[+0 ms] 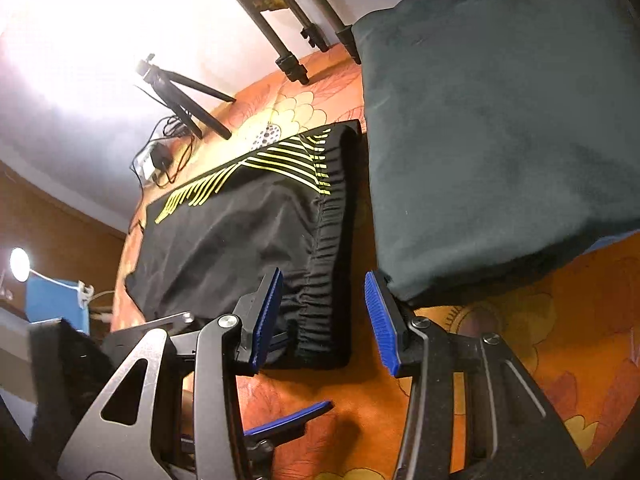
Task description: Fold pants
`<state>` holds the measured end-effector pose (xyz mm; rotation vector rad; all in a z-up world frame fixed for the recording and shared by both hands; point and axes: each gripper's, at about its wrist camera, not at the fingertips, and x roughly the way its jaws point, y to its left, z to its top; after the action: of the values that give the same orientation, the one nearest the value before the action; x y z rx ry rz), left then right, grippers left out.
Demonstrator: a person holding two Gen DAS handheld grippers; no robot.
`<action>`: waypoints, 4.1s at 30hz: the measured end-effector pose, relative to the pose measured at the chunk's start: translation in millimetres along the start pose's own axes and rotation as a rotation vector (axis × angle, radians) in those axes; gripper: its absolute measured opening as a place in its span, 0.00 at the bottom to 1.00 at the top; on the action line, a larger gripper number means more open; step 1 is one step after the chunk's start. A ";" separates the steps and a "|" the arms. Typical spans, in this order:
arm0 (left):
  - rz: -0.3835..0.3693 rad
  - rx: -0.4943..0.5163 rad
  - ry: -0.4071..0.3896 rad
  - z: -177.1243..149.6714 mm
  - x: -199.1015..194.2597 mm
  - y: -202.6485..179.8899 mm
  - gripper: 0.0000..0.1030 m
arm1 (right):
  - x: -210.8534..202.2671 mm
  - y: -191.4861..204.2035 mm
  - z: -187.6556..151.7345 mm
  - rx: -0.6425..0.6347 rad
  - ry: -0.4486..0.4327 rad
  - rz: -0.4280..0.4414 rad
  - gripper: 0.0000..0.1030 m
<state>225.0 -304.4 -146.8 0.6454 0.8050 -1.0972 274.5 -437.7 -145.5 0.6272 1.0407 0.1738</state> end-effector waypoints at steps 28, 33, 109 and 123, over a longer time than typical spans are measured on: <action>-0.099 -0.266 -0.224 -14.5 -41.9 55.1 0.12 | 46.2 6.3 23.6 0.202 0.079 0.033 0.62; -0.116 -0.285 -0.240 -17.7 -49.5 53.2 0.11 | 57.0 -11.1 22.1 0.303 0.078 0.129 0.58; 0.281 -0.848 -0.301 -306.2 -251.4 240.6 0.05 | 161.6 357.7 16.4 -0.384 0.058 0.250 0.54; 0.443 -0.826 -0.111 -294.1 -206.4 262.7 0.39 | 179.6 280.9 10.7 -0.440 0.099 -0.003 0.54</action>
<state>352.5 121.4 -124.8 0.0456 0.8767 -0.3286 418.4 -138.0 -119.0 0.2197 1.0553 0.4217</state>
